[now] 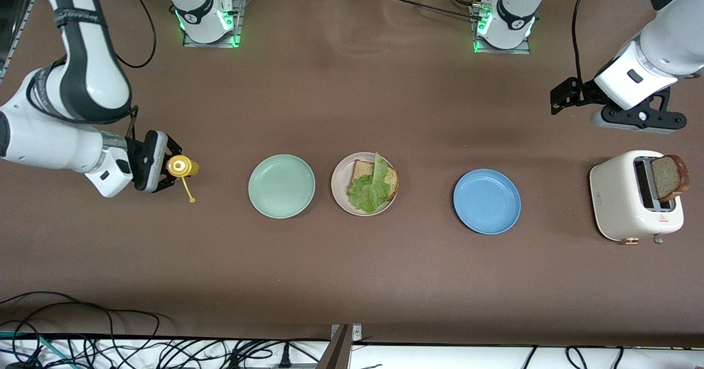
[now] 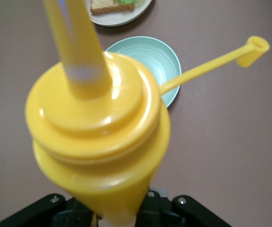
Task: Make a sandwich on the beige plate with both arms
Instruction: 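Carry the bottle back beside the mint-green plate with the right gripper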
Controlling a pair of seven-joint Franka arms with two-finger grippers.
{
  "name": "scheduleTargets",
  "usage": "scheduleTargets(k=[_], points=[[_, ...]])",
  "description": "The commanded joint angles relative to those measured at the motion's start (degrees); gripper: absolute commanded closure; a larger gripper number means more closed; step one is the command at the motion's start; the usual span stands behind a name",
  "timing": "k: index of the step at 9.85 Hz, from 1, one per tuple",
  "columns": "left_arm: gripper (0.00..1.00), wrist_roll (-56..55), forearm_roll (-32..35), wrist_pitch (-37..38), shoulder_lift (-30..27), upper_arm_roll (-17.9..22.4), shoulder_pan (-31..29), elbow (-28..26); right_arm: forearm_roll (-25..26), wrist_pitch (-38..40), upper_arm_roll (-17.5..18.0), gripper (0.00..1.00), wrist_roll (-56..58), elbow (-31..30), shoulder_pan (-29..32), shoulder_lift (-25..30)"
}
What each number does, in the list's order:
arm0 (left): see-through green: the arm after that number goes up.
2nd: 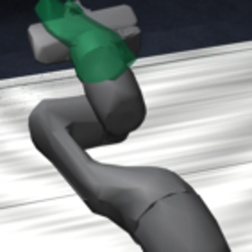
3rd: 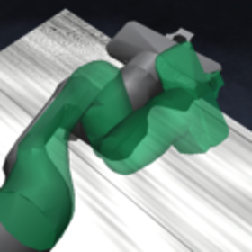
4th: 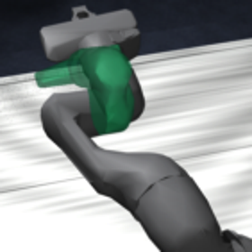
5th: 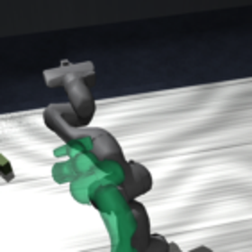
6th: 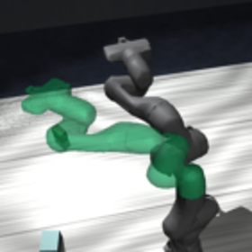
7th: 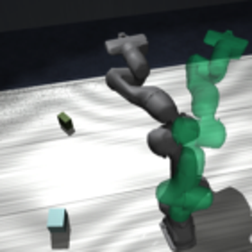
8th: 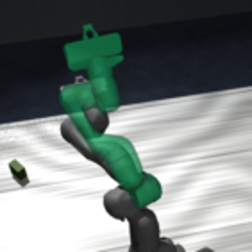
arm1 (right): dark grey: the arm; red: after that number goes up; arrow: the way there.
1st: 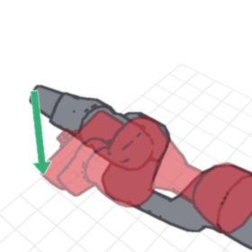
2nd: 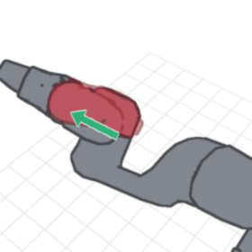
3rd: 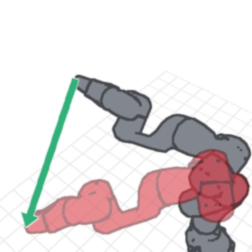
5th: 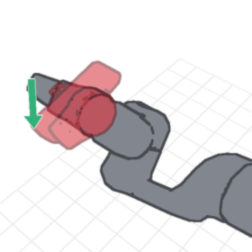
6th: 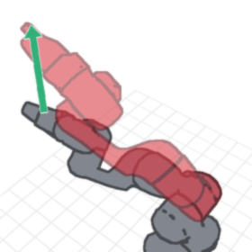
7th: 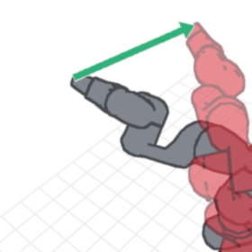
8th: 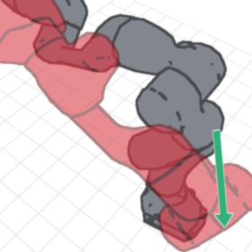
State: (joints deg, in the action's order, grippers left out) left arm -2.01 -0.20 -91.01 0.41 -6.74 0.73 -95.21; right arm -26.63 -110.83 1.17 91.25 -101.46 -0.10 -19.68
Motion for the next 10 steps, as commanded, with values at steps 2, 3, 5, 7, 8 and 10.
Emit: scheduleTargets(k=[2, 3, 5, 7, 8, 10], points=[[0.0, -0.63, -0.86, 0.48, -0.41, 0.24, 0.24, 0.02, -10.7, -1.41, 1.21, 1.0, 19.87, -2.34, 5.01, -5.43], [0.0, -0.63, -0.86, 0.48, -0.41, 0.24, 0.24, 0.02, -11.33, -2.19, 0.95, 1.0, 23.23, -2.43, 5.37, -6.94], [0.0, -0.63, -0.86, 0.48, -0.41, 0.24, 0.24, 0.02, -12.39, -2.73, 1.03, 0.97, 25.98, -2.34, 6.07, -9.66], [0.0, -0.63, -0.86, 0.48, -0.41, 0.24, 0.24, 0.02, -16.59, -3.51, 0.94, 0.97, 32.46, -2.34, 6.08, -13.17], [0.0, -0.63, -0.86, 0.48, -0.41, 0.24, 0.24, 0.02, -16.96, -4.48, 0.94, 0.97, 33.89, -2.34, 6.17, -13.97], [0.0, -0.63, -0.86, 0.48, -0.41, 0.24, 0.24, 0.02, -16.97, -7.36, 0.94, 0.97, 35.47, -2.34, 6.08, -15.47]])
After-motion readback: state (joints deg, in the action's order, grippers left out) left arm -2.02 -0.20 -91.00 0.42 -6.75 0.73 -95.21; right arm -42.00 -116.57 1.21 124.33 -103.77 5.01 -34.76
